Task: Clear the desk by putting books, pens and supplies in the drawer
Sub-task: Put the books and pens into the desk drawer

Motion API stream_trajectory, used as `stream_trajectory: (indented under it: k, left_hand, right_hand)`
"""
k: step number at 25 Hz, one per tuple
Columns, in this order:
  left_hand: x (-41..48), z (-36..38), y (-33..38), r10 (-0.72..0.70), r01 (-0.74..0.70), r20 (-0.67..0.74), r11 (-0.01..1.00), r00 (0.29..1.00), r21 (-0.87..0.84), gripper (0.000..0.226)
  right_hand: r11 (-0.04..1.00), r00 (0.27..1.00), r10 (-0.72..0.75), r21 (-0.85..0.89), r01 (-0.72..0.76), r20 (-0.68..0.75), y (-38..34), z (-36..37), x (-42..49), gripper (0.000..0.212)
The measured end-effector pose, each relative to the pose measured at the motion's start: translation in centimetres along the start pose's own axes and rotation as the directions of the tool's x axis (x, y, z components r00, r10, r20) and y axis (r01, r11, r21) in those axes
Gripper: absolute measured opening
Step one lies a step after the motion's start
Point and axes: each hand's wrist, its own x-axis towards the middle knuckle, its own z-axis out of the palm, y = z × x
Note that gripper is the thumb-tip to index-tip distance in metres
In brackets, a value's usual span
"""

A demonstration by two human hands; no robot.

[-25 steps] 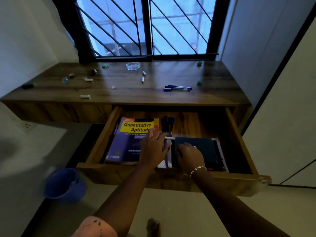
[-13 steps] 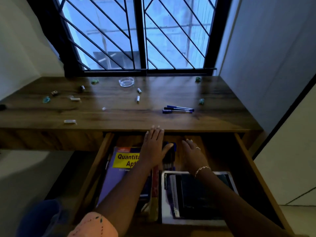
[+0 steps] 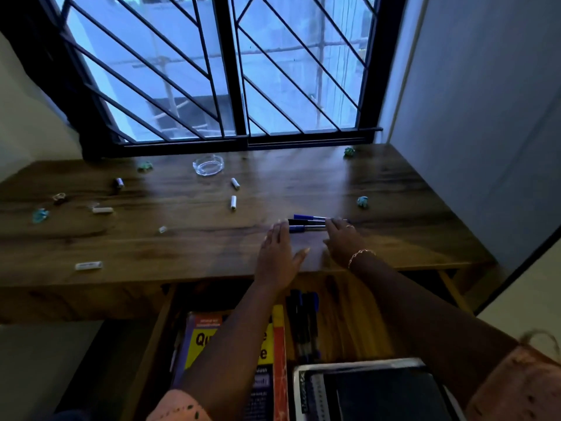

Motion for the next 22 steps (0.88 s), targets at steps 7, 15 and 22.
stream_trajectory:
  k: [7, 15, 22]
  left_hand:
    - [1.7, 0.5, -1.3, -0.081, 0.082, 0.056, 0.996, 0.995, -0.026, 0.075]
    - [2.5, 1.7, -2.4, -0.142, 0.146, 0.046, 0.983, 0.989, -0.111, 0.073]
    - [4.1, 1.5, -0.2, -0.176, 0.181, 0.046, 0.932, 0.983, -0.314, 0.067]
  right_hand:
    - [0.998, 0.999, 0.015, 0.064, -0.018, 0.045, 0.6, -0.5, 6.5, 0.041]
    - [0.998, 0.992, 0.057, 0.008, -0.058, 0.112, 0.7, 1.3, 7.5, 0.045]
    - [0.999, 0.994, 0.02, 0.046, -0.025, 0.11, 0.9, 1.5, 5.7, 0.035]
